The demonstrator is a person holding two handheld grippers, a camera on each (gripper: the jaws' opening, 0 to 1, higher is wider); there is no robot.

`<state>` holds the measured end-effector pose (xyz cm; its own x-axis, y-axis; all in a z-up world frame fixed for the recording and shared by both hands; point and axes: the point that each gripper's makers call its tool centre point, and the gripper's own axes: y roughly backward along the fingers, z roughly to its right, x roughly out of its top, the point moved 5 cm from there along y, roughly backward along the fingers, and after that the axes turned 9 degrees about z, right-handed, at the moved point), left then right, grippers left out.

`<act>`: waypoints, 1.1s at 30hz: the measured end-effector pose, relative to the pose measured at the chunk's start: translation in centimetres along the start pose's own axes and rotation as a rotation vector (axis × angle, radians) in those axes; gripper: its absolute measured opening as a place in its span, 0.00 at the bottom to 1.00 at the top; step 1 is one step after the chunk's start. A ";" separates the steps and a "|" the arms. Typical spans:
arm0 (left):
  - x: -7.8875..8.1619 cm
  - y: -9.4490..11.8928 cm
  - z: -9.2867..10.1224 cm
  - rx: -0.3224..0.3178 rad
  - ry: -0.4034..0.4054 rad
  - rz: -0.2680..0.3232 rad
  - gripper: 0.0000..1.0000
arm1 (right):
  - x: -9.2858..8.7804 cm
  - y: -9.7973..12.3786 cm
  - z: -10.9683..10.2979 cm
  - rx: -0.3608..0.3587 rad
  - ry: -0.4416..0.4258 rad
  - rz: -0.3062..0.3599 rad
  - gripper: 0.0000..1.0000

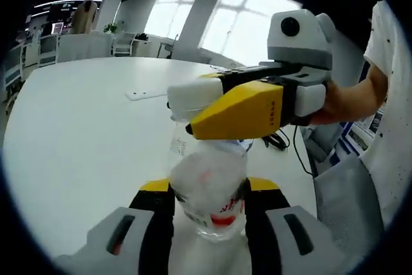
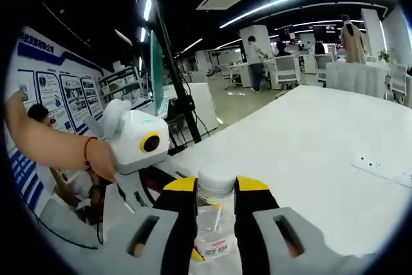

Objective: Arrange the tabletop items into an orderly group along one side of the table until the central work area is clear of visible clutter.

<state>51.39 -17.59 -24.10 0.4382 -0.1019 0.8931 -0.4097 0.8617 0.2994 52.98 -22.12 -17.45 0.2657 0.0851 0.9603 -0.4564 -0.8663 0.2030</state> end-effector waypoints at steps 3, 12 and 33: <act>0.5 -0.4 0.0 0.000 -0.037 0.005 0.41 | 0.3 0.6 0.1 -0.014 0.052 0.007 0.19; 1.8 -1.6 0.2 -0.010 -0.107 0.042 0.41 | 1.1 1.8 0.5 -0.046 0.203 0.027 0.19; 2.6 -2.7 -0.4 0.010 -0.173 0.050 0.42 | 0.6 2.7 0.9 -0.135 0.347 0.011 0.19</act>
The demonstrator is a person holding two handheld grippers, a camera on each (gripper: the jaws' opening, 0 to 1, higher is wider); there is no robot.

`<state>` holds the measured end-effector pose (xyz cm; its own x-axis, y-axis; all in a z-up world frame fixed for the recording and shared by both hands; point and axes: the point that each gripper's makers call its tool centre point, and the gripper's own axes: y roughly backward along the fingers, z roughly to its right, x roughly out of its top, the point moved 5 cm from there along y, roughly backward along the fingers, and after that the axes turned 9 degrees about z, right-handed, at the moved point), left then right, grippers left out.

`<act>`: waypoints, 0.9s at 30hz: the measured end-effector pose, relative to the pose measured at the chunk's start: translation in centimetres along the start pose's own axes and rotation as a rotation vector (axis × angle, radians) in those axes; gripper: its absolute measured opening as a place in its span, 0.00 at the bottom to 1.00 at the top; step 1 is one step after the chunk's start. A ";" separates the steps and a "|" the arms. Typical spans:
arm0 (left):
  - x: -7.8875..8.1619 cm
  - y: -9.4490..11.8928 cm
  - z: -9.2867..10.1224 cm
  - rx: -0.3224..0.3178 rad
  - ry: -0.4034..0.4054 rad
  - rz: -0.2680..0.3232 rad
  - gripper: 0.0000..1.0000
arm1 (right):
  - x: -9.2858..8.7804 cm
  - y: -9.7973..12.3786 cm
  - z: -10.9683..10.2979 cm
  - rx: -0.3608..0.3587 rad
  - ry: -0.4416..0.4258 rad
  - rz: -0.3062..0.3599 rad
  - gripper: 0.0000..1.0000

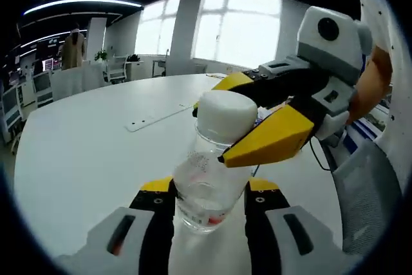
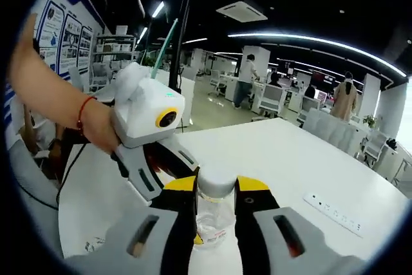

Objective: Arrange the tabletop items into an orderly group along one side of the table until the central work area is clear of visible clutter.

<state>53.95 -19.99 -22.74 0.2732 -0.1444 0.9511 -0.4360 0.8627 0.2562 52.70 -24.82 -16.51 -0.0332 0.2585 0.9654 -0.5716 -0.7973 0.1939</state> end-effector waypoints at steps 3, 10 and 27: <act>0.0 -0.2 -0.1 0.000 0.004 0.003 0.42 | -0.1 0.0 0.2 -0.005 0.000 -0.004 0.19; -0.2 -0.5 -0.3 0.004 0.007 0.006 0.42 | -0.4 -0.1 0.4 -0.006 0.011 -0.017 0.19; -0.2 -0.9 -0.4 0.006 0.034 0.018 0.42 | -0.7 0.2 1.2 -0.020 -0.033 -0.039 0.20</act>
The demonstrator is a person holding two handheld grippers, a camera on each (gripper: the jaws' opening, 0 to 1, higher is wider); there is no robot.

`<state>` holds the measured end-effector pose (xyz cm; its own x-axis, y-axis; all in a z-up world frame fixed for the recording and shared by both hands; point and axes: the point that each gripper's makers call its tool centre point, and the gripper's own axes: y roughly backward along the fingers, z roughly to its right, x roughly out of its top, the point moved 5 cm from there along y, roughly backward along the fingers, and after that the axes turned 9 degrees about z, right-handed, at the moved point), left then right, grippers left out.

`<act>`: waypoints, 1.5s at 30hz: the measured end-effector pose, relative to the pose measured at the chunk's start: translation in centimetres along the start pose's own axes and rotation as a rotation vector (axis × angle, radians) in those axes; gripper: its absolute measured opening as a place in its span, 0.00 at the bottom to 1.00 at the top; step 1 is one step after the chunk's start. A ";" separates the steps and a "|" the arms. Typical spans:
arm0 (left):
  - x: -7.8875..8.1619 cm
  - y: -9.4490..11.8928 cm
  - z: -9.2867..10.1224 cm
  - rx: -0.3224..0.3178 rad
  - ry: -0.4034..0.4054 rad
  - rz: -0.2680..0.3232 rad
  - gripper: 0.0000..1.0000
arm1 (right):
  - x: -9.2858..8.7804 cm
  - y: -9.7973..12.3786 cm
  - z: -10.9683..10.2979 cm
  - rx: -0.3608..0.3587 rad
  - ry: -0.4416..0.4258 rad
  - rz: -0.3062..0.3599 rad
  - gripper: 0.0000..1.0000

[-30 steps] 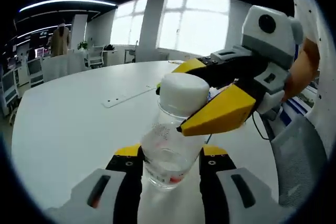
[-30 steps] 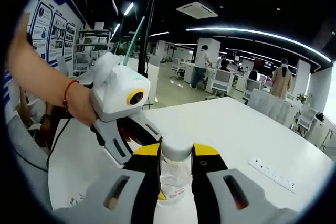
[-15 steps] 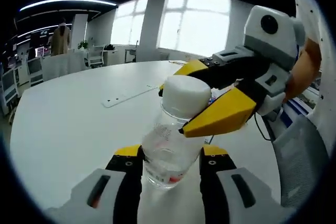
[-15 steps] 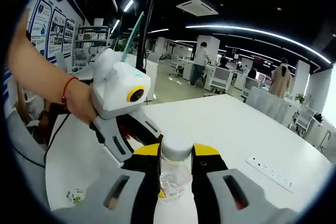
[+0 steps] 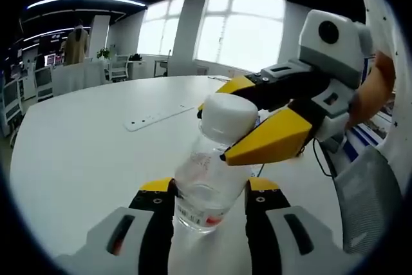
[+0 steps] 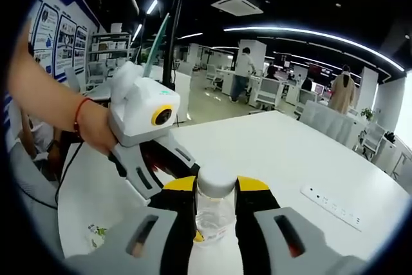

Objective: Arrange the tabletop items into an orderly group along one side of the table until the central work area is clear of visible clutter.

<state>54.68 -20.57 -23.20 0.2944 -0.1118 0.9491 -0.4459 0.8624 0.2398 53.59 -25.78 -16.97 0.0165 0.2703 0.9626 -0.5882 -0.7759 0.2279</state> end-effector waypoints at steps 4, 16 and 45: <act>0.0 -0.2 0.1 0.000 0.004 0.001 0.42 | -0.2 0.2 0.2 0.000 -0.011 -0.002 0.20; 0.1 -0.4 0.2 0.004 0.005 0.000 0.43 | -0.2 0.3 0.3 0.005 -0.019 -0.010 0.21; 0.3 0.4 0.6 0.027 0.016 -0.006 0.59 | -0.4 1.3 0.3 0.009 -0.055 -0.031 0.38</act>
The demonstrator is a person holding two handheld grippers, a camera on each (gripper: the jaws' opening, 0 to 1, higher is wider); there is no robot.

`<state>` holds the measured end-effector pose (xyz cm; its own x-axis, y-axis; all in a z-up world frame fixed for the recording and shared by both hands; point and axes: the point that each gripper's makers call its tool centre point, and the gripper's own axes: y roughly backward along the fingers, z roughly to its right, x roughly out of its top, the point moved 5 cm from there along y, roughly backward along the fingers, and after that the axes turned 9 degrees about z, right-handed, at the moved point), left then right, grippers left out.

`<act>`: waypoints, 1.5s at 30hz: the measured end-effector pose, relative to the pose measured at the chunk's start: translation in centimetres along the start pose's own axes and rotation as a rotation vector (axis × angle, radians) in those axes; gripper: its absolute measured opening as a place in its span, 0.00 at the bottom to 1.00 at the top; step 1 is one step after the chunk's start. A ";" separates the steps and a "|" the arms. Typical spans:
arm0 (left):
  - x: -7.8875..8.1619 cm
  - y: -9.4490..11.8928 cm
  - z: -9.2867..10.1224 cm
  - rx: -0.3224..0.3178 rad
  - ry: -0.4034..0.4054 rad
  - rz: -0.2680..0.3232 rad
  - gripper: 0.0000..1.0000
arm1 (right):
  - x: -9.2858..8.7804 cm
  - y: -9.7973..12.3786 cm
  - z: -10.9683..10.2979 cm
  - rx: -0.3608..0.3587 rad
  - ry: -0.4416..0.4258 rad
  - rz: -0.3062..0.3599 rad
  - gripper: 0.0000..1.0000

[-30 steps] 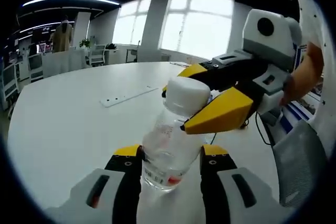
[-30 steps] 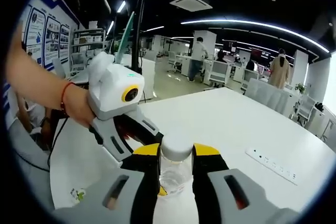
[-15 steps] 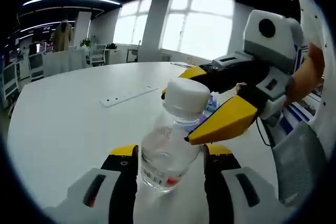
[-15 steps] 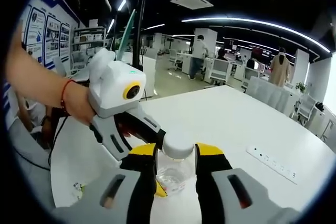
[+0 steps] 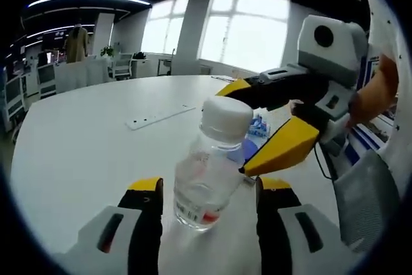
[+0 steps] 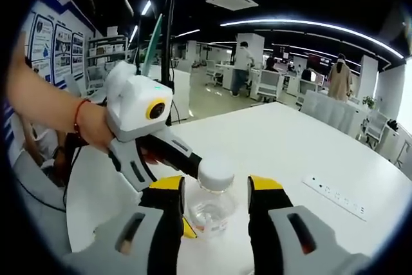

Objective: Arrange the tabletop items into an orderly group along one side of the table until the central work area is clear of visible clutter.

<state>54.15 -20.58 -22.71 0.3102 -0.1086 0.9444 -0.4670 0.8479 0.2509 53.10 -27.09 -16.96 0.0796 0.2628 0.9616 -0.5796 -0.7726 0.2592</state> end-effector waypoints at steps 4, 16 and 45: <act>0.0 0.4 0.0 0.010 0.007 -0.001 0.61 | -0.1 0.4 0.3 -0.006 -0.017 0.003 0.40; 0.0 1.5 0.2 0.040 0.028 -0.005 0.70 | -0.6 1.6 0.8 0.000 -0.051 -0.012 0.52; 1.3 6.1 2.2 0.135 0.054 0.013 0.79 | -2.2 5.7 0.4 0.078 -0.082 -0.086 0.64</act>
<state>49.94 -16.71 -19.48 0.3457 -0.0669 0.9359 -0.5775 0.7710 0.2684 49.98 -32.27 -17.54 0.1940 0.2848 0.9387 -0.5030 -0.7927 0.3444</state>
